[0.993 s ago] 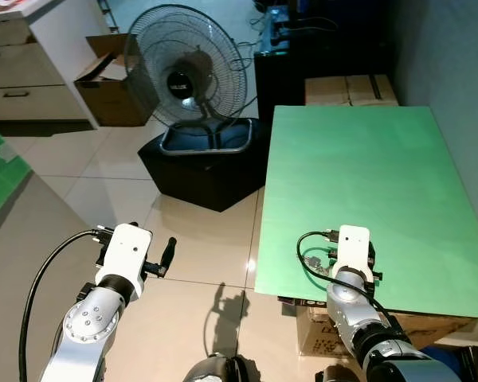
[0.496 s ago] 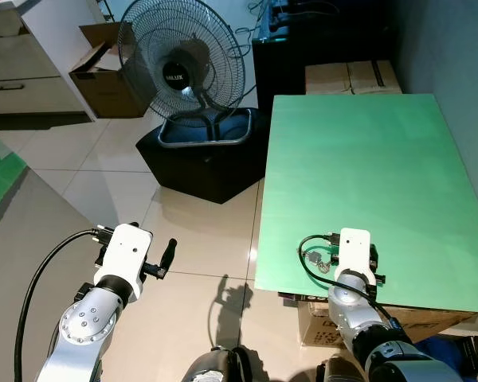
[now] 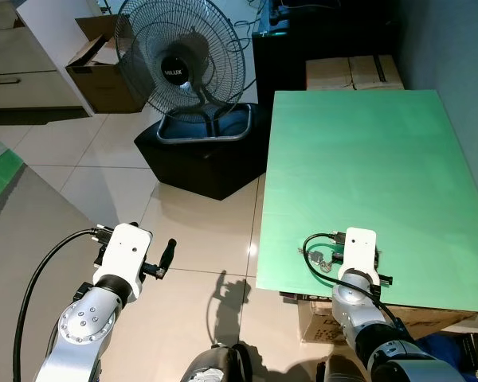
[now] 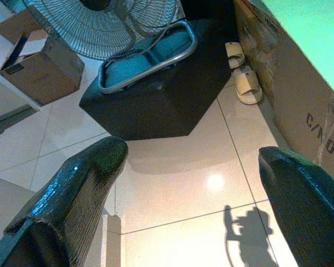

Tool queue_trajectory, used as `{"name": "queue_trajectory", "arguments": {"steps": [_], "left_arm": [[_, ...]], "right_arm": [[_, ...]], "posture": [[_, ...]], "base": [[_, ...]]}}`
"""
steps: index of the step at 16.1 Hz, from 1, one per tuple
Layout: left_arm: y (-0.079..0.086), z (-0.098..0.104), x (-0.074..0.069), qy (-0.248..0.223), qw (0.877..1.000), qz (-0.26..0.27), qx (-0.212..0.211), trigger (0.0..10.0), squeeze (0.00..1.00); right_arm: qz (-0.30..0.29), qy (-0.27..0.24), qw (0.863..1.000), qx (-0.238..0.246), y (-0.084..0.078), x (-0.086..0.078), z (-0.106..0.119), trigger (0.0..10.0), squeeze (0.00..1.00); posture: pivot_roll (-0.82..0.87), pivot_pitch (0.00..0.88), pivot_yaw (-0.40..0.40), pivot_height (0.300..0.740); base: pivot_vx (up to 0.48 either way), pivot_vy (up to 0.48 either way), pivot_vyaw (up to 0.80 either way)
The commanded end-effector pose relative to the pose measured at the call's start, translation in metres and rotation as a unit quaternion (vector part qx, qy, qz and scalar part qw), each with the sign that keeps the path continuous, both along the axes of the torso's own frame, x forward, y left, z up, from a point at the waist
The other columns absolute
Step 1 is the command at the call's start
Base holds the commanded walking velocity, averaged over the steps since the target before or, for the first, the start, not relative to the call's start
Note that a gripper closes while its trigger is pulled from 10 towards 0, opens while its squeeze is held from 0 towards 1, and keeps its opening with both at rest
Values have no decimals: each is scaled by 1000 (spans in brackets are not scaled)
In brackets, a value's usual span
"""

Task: Hang keys on a hook

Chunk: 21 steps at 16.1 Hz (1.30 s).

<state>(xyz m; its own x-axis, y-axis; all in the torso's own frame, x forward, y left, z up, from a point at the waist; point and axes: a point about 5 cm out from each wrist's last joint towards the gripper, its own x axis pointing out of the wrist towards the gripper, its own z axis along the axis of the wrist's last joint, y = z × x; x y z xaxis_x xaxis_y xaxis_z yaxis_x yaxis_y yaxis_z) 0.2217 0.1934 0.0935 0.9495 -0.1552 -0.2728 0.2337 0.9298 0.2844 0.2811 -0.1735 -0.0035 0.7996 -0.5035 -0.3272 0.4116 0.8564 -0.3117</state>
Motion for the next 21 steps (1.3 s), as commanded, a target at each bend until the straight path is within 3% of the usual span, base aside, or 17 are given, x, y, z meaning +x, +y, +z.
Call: {"name": "queue_trajectory", "arguments": {"steps": [1, 3, 7, 8, 9, 11, 15, 16, 17, 21], "left_arm": [[4, 3, -1, -1, 1000, 3, 6, 10000, 0], [4, 3, -1, 0, 1000, 1, 6, 10000, 0], [0, 3, 4, -1, 1000, -5, 1, 10000, 0], [-5, 2, 9, -4, 1000, -8, -5, 10000, 0], [-5, 2, 9, -4, 1000, -8, -5, 10000, 0], [-13, 0, 16, -6, 1000, -14, -15, 10000, 0], [-18, -1, 19, -6, 1000, -19, -20, 10000, 0], [-18, -1, 19, -7, 1000, -19, -20, 10000, 0], [-18, -1, 20, -8, 1000, -18, -20, 10000, 0], [-17, -1, 18, -7, 1000, -16, -18, 10000, 0]], "right_arm": [[-10, 29, 999, 19, 3, -12, -12, 0, 0], [-12, 28, 999, 23, 3, -13, -13, 0, 0], [-5, -32, 999, 17, 8, 2, 5, 0, 0], [10, -81, 997, -2, 12, 12, 22, 0, 0], [10, -81, 997, -2, 12, 12, 22, 0, 0], [36, -138, 989, -24, 19, 19, 42, 0, 0], [32, -145, 989, -27, 19, 19, 48, 0, 0], [25, -135, 990, -25, 17, 18, 45, 6706, 0], [14, -119, 993, -17, 13, 15, 40, 10000, 1000], [5, -86, 996, 0, 2, 11, 27, 10000, 1000]], "posture": [[-56, 170, 193, 713], [-58, 177, 197, 713], [-78, 176, 198, 713], [-102, 167, 199, 713], [-102, 167, 199, 713], [-134, 161, 199, 713], [-147, 159, 199, 713], [-147, 159, 199, 713], [-142, 158, 197, 713], [-134, 161, 196, 713]], "base": [[0, 0, 0], [0, 0, 0], [0, 0, 0], [0, 0, 0], [0, 0, 0], [0, 0, 0], [0, 0, 0], [0, 0, 0], [0, 0, 0], [0, 0, 0]]}}
